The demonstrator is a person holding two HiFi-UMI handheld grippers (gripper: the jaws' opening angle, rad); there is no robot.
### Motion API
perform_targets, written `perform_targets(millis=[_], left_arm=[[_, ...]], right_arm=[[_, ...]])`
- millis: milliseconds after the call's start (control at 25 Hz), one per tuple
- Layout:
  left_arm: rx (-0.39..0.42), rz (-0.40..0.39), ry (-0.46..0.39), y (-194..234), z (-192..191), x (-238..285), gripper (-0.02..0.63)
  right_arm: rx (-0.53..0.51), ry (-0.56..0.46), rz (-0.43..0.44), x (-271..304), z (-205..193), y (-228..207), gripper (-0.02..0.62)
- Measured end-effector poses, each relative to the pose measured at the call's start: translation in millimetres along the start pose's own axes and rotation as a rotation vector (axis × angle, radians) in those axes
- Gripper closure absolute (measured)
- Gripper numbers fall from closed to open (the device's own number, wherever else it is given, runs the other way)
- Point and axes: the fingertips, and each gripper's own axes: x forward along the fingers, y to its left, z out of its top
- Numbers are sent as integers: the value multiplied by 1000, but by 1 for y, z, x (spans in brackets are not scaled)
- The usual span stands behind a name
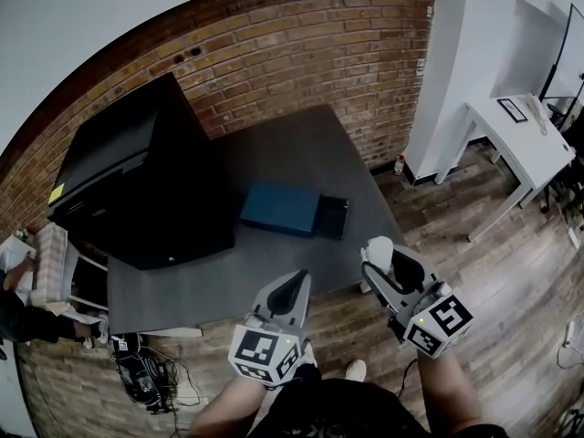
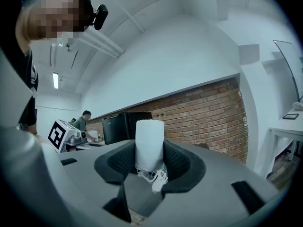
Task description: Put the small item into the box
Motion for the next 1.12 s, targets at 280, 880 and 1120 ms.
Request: perform_targets(millis=[280,880,1120], left_arm=[[-6,-47,16,42,-1,18,571],[-12,-166,18,112,3,45,572],[-17,-182,4,125,9,48,571]], right_arm=[[2,10,-44,45,-5,-8,402],[-5,33,-146,124,-20,-14,402],[-19,60,-154,142,-25,-13,402]])
